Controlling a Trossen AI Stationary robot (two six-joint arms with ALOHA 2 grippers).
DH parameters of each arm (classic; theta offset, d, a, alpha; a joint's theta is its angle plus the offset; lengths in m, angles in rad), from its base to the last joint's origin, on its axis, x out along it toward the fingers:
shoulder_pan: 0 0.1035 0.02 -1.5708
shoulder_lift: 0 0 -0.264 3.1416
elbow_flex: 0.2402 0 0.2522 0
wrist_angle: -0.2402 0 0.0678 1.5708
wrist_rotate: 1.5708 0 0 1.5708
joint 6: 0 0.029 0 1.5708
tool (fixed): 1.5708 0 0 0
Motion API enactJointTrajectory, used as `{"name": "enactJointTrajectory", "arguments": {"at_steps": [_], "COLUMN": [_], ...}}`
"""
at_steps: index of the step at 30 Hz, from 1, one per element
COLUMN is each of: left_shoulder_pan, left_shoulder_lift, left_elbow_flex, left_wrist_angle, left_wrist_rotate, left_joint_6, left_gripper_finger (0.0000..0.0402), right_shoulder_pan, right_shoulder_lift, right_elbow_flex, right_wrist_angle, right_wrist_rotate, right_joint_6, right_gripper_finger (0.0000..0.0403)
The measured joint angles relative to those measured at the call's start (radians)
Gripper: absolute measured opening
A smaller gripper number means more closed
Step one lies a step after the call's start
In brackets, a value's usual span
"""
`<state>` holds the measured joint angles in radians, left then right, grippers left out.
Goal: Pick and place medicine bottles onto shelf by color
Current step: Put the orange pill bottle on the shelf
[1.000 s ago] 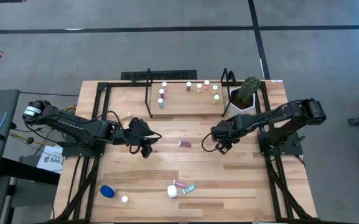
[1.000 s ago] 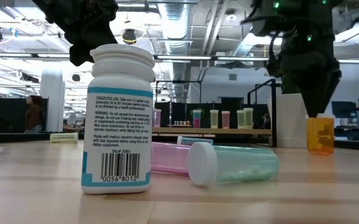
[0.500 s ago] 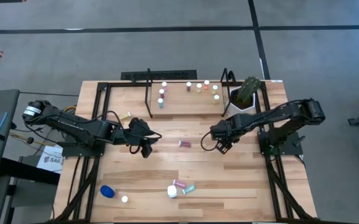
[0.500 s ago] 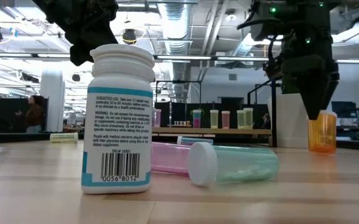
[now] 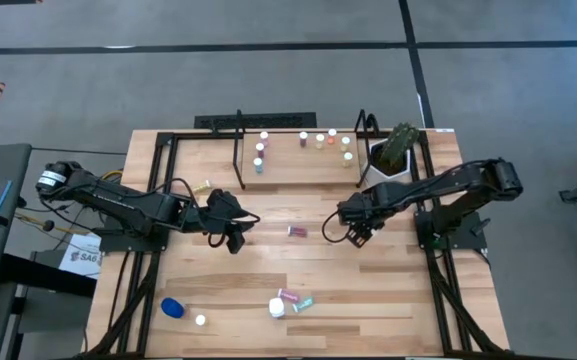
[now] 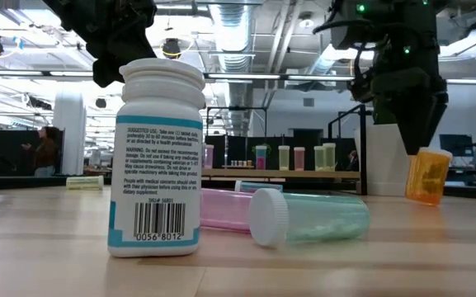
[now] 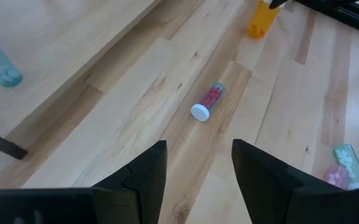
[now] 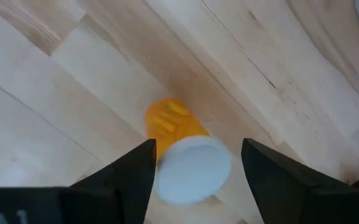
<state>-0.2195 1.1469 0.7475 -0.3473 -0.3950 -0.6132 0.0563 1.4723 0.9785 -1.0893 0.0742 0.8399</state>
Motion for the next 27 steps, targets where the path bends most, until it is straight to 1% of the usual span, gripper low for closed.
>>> {"name": "enactJointTrajectory", "arguments": {"at_steps": [7,17,27], "left_shoulder_pan": [0.000,-0.017,-0.031], "left_shoulder_lift": [0.000,0.000,0.000], "left_elbow_flex": [0.000,0.000,0.000], "left_wrist_angle": [-0.001,-0.002,-0.001], "left_wrist_rotate": [0.000,-0.001,-0.002], "left_joint_6": [0.000,0.003,-0.001], "left_gripper_finger": [0.0168,0.0168,0.0168], "right_shoulder_pan": [0.000,0.000,0.011], "right_shoulder_lift": [0.000,0.005,0.005], "right_elbow_flex": [0.067,0.068,0.068], "right_wrist_angle": [-0.027,-0.035,-0.028], "right_wrist_rotate": [0.006,0.004,-0.024], "right_joint_6": [-0.030,-0.029,-0.079], "right_gripper_finger": [0.0261,0.0261,0.0261]}}
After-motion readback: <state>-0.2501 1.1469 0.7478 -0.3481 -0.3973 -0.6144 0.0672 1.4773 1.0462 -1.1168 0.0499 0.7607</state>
